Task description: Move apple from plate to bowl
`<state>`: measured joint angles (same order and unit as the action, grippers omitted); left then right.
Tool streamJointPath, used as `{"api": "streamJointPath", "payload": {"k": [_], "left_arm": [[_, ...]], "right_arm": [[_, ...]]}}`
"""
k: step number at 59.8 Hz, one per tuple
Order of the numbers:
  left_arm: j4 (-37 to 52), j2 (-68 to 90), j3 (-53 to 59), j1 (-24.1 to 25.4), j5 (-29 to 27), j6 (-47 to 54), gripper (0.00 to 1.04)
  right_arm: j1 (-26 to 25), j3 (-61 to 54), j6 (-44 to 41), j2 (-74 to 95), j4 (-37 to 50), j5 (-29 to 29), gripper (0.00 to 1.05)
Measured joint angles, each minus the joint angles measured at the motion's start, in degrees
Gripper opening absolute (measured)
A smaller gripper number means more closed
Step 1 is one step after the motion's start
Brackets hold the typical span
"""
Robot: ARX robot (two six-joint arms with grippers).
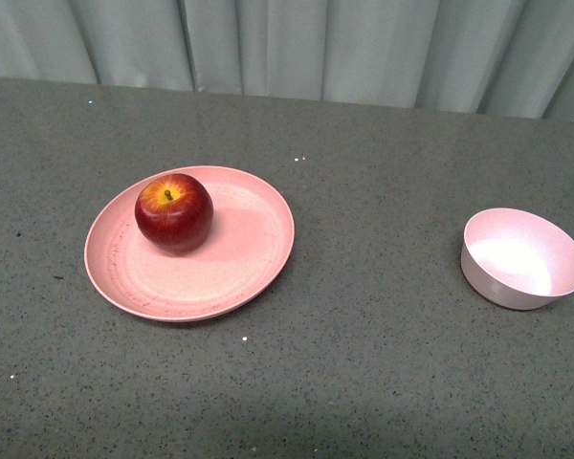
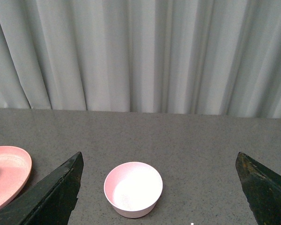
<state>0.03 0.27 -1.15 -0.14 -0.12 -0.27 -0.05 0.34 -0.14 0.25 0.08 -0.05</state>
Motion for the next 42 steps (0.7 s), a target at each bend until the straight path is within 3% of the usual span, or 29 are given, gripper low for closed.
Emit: {"api": "streamJointPath", "payload": {"k": [42], "left_arm": [[0.00,0.00,0.00,0.00,0.00,0.00,0.98]], "right_arm": [[0.00,0.00,0.00,0.00,0.00,0.00,0.95]]}}
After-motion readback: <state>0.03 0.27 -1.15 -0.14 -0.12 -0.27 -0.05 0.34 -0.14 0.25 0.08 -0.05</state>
